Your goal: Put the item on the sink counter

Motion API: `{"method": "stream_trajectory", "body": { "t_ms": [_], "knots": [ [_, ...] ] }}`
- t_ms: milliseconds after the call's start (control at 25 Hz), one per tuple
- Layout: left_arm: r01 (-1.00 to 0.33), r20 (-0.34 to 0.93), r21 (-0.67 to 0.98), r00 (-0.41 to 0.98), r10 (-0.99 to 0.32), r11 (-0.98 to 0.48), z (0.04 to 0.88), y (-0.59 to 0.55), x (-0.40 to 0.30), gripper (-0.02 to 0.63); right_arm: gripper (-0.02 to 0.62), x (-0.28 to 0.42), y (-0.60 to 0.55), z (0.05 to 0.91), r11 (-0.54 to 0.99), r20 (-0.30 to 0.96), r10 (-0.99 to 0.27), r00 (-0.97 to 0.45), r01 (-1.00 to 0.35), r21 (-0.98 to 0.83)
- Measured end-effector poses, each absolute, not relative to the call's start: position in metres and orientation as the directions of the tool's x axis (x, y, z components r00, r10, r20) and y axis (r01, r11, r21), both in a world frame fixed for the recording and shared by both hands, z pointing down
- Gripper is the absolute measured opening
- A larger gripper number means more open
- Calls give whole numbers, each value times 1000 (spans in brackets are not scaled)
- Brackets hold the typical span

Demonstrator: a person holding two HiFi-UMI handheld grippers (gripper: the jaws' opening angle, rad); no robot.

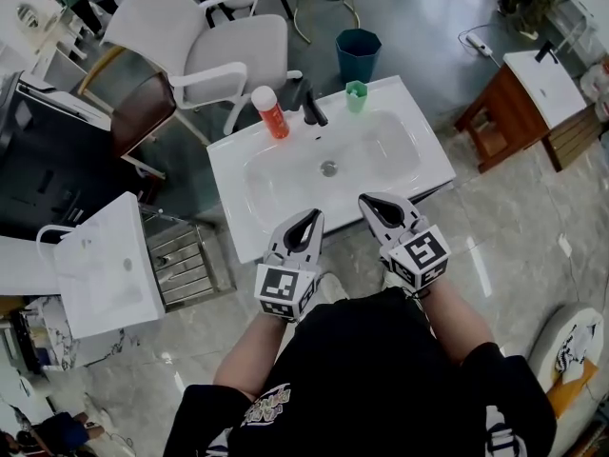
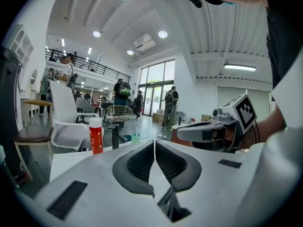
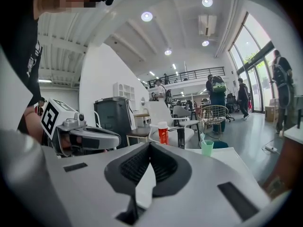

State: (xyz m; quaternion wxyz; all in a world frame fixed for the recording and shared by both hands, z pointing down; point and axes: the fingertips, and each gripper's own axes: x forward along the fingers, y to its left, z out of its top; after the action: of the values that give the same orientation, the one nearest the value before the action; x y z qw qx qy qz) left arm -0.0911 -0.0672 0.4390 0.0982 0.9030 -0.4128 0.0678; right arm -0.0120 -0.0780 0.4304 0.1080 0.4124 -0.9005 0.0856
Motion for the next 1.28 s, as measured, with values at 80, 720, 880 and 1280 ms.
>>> {"method": "stream_trajectory", "body": {
  "t_ms": [80, 720, 880, 1280],
  "knots": [
    [-759, 207, 122, 650, -731, -640, 440, -67, -90, 21, 54, -10, -79, 429, 644, 260, -727, -636, -762, -66],
    [-759, 212, 123, 649, -730, -639, 442, -69, -90, 21, 54, -14, -80, 430, 646, 254, -722, -643, -758, -83],
    [-760, 212, 124, 648, -732, -638, 442, -70, -90, 21, 54, -14, -81, 430, 648, 255, -721, -645, -757, -83],
    [-763, 214, 130, 645, -734, -633, 443, -70, -92, 21, 54, -15, -83, 428, 651, 254, -719, -647, -755, -81]
  ]
}}
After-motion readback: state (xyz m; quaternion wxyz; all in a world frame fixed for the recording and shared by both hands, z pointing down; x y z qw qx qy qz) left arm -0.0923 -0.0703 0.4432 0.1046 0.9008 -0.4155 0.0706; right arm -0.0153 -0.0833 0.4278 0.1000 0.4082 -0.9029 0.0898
